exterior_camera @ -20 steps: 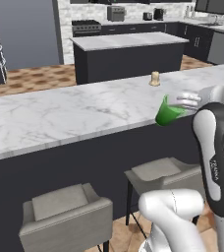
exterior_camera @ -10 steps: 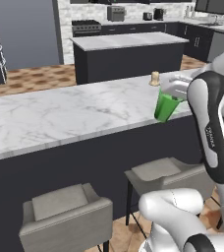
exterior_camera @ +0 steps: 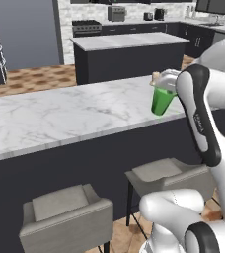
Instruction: Open the cabinet directly in front. Then move the beer and the cup to the dining counter with the candle on it.
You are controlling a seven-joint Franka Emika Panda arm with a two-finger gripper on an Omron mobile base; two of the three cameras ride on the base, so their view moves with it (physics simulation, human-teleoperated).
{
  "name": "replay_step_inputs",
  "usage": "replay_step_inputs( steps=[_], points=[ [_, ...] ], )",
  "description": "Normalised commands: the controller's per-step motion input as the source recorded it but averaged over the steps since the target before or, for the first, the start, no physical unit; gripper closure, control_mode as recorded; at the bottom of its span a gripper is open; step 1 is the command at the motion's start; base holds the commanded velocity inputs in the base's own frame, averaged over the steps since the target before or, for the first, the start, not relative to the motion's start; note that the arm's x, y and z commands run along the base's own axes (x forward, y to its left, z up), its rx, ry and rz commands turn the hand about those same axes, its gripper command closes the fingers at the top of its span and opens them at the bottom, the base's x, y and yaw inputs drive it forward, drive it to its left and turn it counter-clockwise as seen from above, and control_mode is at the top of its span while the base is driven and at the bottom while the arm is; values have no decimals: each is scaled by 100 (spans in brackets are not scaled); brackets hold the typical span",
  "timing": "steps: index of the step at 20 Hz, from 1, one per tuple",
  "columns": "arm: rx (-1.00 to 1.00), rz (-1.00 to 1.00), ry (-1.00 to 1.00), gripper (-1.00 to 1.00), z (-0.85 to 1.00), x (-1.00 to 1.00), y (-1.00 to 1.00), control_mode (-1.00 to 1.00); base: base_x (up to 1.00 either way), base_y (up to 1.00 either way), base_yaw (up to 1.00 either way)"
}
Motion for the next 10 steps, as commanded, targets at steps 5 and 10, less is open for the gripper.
replay_step_inputs(
  steps=[5,10],
  points=[
    [-6,-11,0,100,-12,68,0,-100,0,0,0],
    [-2,-8,0,100,-17,59,0,-100,0,0,0]
  ],
)
